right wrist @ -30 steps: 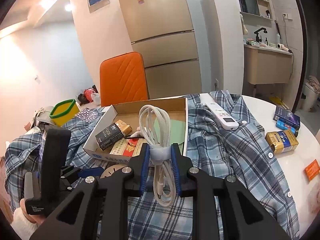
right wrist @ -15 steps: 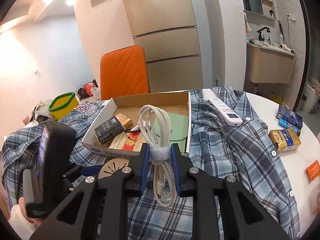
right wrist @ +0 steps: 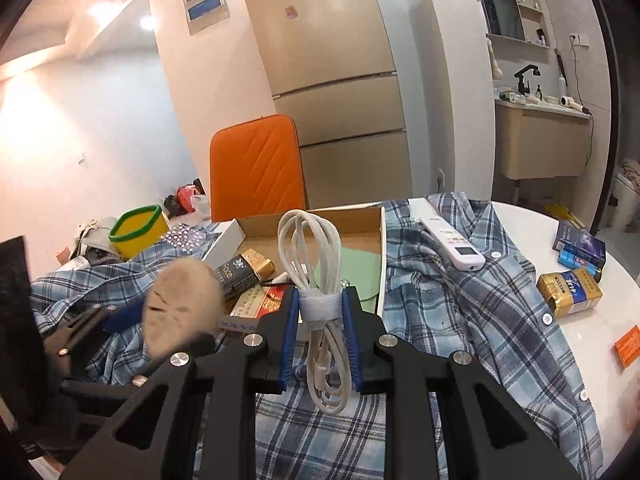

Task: Organize soft objects
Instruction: 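Grasp the beige round disc with the left tool while the right tool holds the cable aloft, then carry the disc and cable over the cardboard box with both tools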

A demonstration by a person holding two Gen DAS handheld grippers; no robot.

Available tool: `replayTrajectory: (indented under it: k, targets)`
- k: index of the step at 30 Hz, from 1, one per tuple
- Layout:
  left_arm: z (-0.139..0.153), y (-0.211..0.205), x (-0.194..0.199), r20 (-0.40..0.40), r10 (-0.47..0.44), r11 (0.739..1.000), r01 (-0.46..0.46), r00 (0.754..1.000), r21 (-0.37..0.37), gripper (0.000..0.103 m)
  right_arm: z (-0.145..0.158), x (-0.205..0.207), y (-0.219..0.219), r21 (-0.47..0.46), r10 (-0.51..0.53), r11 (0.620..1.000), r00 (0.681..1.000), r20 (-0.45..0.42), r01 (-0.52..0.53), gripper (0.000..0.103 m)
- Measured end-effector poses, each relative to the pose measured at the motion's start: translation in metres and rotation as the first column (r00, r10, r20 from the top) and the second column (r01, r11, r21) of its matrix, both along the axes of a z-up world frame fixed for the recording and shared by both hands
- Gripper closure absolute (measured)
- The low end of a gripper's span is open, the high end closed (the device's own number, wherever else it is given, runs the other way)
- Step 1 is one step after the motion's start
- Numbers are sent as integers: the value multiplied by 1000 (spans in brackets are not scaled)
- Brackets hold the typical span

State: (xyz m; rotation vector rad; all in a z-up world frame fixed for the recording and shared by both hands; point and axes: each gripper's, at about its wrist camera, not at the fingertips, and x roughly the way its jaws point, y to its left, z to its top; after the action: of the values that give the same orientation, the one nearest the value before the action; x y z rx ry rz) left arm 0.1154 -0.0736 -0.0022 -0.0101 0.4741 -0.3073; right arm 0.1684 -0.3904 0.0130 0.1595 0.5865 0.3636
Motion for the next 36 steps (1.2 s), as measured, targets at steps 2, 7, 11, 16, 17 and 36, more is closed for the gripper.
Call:
replayTrajectory:
  k: [2,7,11,16,17,36]
  targets:
    - [7,5,-5,36,14,1000,-14,999,-8,24,1,-1,0,0,0,1000,1000,5,0,80]
    - [30,15,-12,91,59,998,-59,994,8,23,3,-3,0,4,5,1000,1000,10,-5,80]
    - [56,27,-15,122,89,996,-88,989,-15,23,6,-6,-2,2,-5,1000,999,32,5,80]
    - [83,36,0,161,125,992,-125,979,-8,23,35,-7,-3,-11,-10,1000,997,73,11,80]
    - [88,37,5,162,125,992,-124,979,-15,23,42,-5,-2,-11,-11,1000,997,76,11,80]
    - [82,35,86,59,162,987,-163,985,8,23,54,92,47,-79,-36,996,999,-32,33,80]
